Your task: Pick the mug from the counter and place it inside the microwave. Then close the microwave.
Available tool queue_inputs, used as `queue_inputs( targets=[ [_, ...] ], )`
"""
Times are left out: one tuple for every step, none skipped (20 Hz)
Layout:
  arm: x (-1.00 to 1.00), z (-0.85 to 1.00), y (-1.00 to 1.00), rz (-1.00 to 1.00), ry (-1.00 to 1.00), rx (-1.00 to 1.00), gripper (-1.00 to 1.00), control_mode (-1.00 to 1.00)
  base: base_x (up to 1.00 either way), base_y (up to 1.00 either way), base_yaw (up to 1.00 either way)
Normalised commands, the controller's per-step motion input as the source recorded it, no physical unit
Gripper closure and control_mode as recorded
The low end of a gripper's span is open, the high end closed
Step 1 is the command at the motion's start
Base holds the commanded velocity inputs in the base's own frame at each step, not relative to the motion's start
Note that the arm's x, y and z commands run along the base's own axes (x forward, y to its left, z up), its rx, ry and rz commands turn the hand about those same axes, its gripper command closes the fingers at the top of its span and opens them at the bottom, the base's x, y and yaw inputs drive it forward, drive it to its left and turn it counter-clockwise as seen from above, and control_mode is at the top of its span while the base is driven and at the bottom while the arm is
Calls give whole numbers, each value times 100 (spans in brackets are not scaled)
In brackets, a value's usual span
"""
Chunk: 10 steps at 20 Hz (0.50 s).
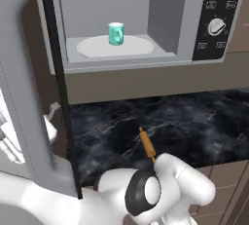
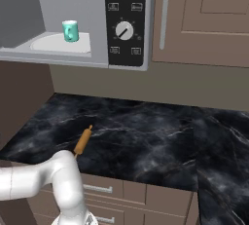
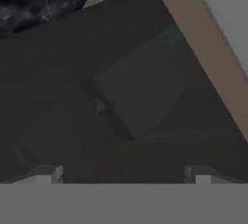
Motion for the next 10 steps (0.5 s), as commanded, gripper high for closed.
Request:
queue_inputs(
  targets=[
    [0,34,-51,0,36,0,-100,-100,0,0,0],
    [0,36,-55,0,35,0,-100,-100,0,0,0],
    [0,37,-59,1,34,0,-100,-100,0,0,0],
    [0,42,-64,1,34,0,-100,-100,0,0,0],
    [0,40,-66,1,33,0,-100,-100,0,0,0],
    [0,40,-66,1,33,0,-100,-100,0,0,0],
    [0,41,-65,1,33,0,-100,-100,0,0,0],
    [0,42,-64,1,34,0,-100,-100,0,0,0],
    [0,39,-65,1,35,0,-100,-100,0,0,0],
    [0,36,-66,2,34,0,-100,-100,0,0,0]
  ],
)
